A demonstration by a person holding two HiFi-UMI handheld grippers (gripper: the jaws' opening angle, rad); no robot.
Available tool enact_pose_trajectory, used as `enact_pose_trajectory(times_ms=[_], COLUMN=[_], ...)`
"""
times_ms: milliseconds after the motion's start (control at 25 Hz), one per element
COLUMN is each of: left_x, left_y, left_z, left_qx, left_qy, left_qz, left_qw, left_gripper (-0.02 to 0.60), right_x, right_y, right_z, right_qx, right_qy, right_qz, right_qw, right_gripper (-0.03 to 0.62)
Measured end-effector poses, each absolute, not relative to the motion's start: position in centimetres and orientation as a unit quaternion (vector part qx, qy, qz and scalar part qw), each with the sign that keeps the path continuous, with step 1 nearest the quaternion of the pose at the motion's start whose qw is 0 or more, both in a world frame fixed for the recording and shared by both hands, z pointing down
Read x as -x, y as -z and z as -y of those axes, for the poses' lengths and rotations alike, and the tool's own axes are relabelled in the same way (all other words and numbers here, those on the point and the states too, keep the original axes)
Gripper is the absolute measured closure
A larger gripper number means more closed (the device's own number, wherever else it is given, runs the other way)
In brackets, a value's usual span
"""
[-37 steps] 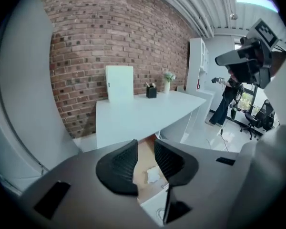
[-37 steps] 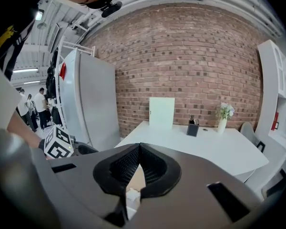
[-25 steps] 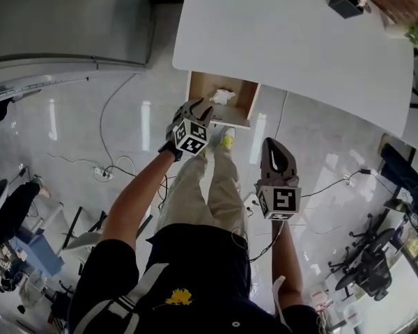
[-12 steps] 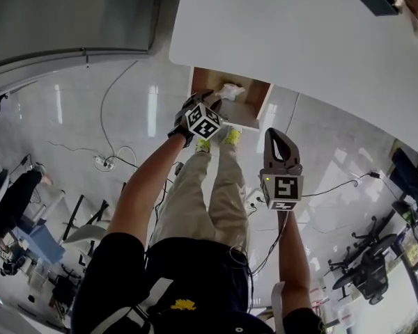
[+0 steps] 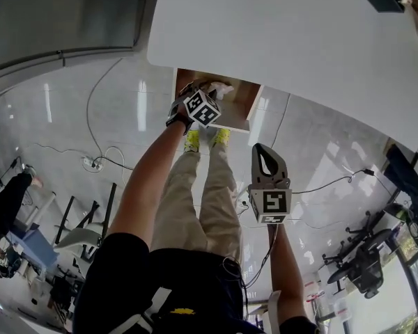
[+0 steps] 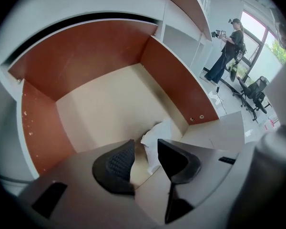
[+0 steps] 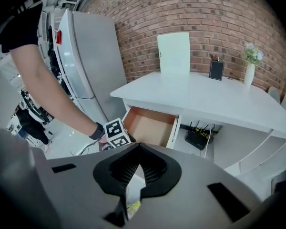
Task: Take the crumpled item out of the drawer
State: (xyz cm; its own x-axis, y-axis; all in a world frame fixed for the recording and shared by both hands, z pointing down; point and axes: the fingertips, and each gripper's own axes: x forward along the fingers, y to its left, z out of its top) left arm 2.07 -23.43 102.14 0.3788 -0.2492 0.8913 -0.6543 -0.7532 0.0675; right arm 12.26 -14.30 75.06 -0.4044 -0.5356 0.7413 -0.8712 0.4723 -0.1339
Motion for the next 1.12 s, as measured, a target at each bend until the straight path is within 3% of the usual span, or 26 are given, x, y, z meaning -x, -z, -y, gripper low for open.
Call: enact_pose_trajectory(times_ms=[160, 280, 640, 920, 1120], left_x=[-2.9, -3.3, -2.8, 0.0, 3.2], left_y=[-102.7, -102.6, -100.1, -86.9, -74.9], left_z=[24.4, 24.6, 23.3, 21.1, 21.5], left_qx=[-0.807, -0.805, -0.796, -0.79, -0.778], left_qy=[-0.465, -0.464, -0.477, -0.356, -0.281], left_qz=[0.291, 0.303, 0.311, 0.408, 0.474], left_qw=[0.22, 0.212, 0.206, 0.287, 0.302], left_gripper=[0.418, 0.506, 0.555, 0.557, 0.557], right_x=[-13.1, -13.7, -14.3, -14.0, -13.2], right_y=[-75.9, -75.6, -73.7, -66.5, -60.4], right_z=[14.3, 13.4, 12.4, 15.5, 18.1], right_qx=[-0.444, -0.45, -0.466, -0.49, -0.493], right_qy=[-0.27, -0.275, -0.279, -0.244, -0.217], right_qz=[0.791, 0.785, 0.778, 0.789, 0.804], right_qw=[0.322, 0.325, 0.316, 0.277, 0.251], right_gripper=[0.568, 0.568, 0.568, 0.568, 0.568])
